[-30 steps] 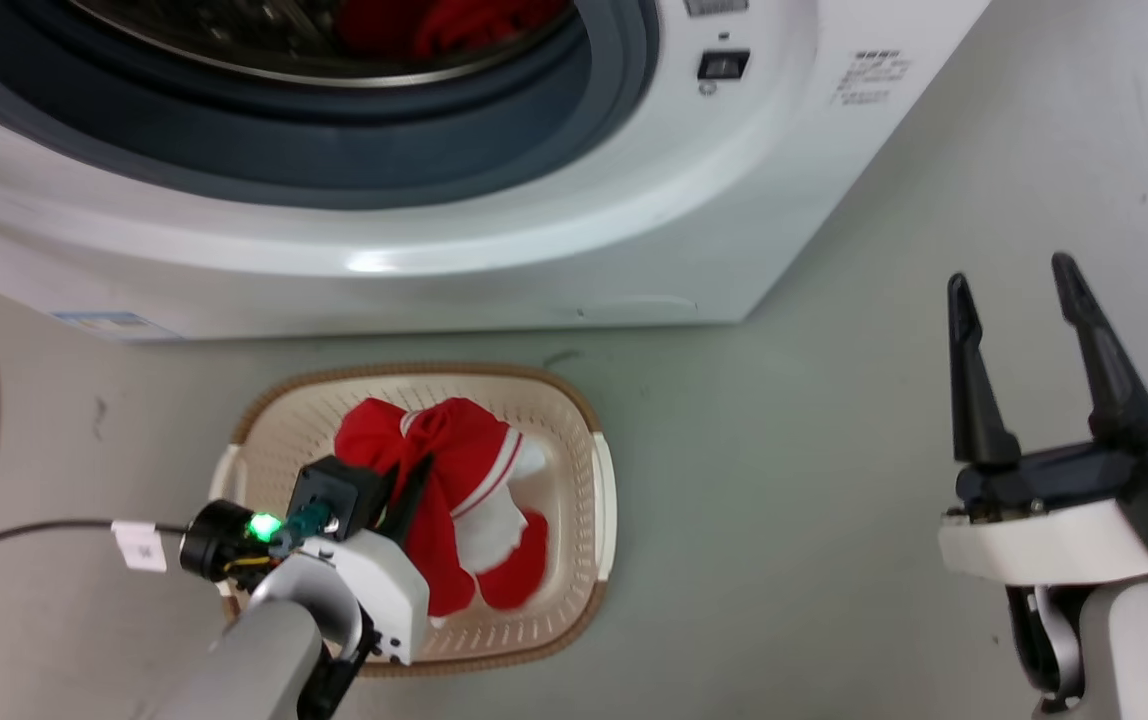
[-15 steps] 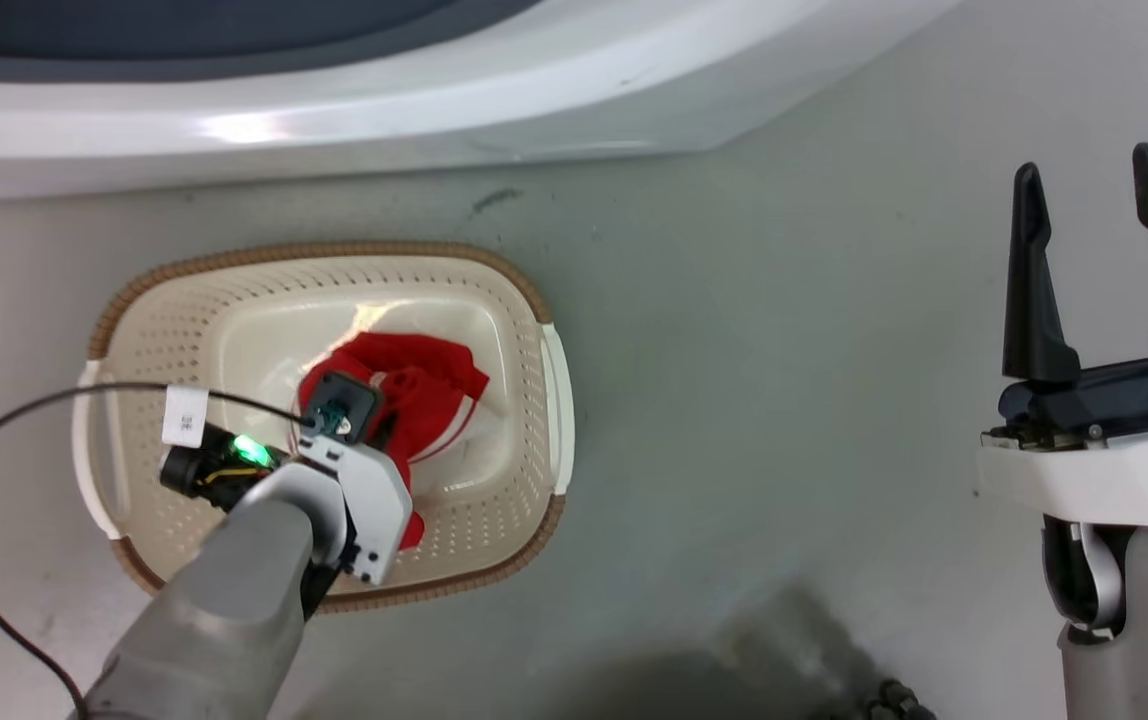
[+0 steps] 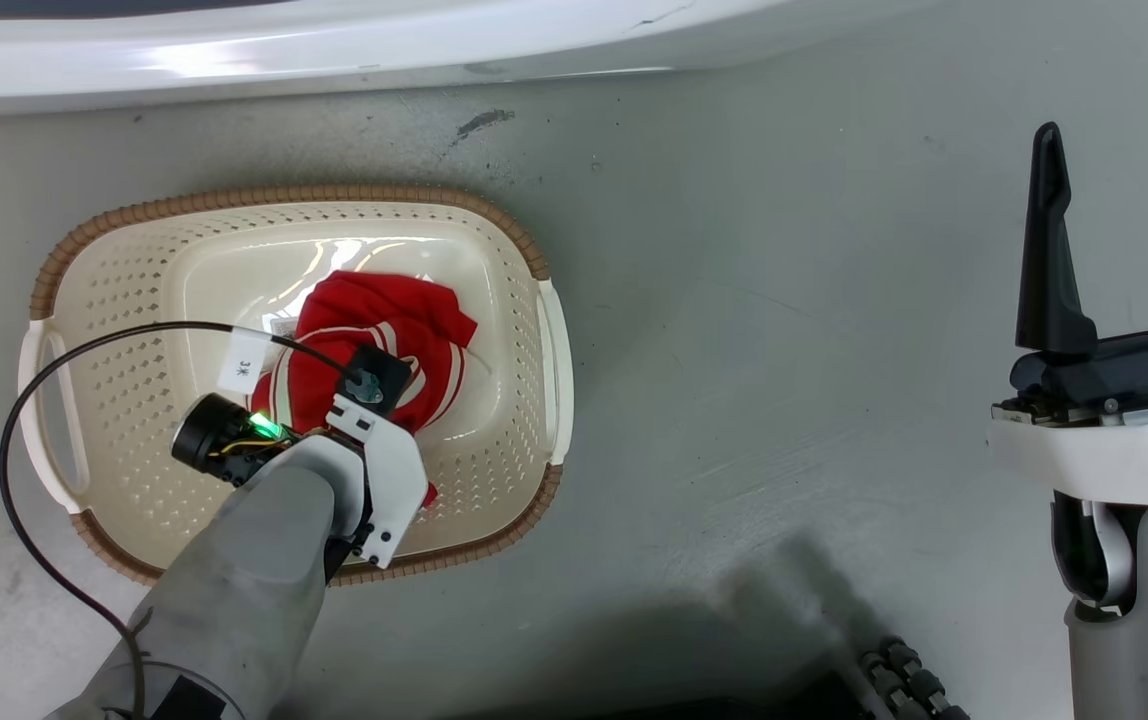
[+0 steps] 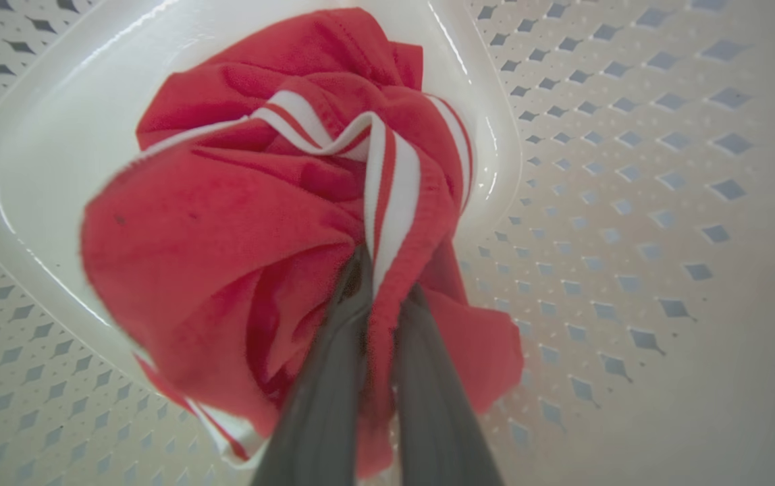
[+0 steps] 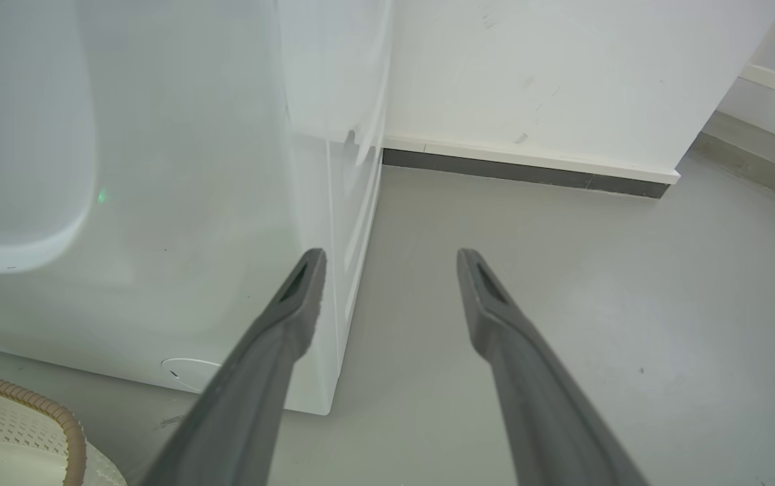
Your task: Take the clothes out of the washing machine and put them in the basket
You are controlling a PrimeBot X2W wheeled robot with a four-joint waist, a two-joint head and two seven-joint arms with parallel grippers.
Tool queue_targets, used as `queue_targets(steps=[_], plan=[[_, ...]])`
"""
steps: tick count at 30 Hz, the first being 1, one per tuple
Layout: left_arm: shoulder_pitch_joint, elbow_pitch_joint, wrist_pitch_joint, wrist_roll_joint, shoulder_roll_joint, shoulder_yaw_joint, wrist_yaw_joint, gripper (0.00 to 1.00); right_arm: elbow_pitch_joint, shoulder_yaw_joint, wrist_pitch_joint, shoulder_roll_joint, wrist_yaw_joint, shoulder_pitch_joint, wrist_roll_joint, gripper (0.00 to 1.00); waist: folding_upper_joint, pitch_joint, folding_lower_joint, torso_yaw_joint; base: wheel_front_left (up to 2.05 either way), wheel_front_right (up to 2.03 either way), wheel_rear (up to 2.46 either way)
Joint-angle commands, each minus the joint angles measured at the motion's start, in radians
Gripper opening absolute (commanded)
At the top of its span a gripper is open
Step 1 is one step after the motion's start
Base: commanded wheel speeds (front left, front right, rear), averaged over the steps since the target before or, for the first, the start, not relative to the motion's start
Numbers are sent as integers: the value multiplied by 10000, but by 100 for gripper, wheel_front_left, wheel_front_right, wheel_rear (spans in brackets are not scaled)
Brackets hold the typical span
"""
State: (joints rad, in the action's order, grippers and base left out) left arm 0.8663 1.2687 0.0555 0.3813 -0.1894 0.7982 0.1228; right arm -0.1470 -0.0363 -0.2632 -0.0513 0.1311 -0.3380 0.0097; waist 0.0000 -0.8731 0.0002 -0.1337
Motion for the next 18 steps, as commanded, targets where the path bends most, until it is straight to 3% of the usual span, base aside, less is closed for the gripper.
queue_targets(steps=[1, 2, 18], plan=[[60, 83, -142, 53, 31, 41, 22, 23, 13, 7, -24, 21, -7, -159, -1, 100, 0, 22, -2, -9, 0, 0, 0], [34, 98, -109, 83, 54, 45, 29, 100, 43, 0, -24, 21, -7, -167, -7, 100, 0, 66, -2, -3, 0, 0, 0], [-1168, 164, 1471, 883, 485, -259, 57, 100, 542, 274, -24, 19, -7, 524, -208, 100, 0, 2347, -2, 317, 0, 0, 0]])
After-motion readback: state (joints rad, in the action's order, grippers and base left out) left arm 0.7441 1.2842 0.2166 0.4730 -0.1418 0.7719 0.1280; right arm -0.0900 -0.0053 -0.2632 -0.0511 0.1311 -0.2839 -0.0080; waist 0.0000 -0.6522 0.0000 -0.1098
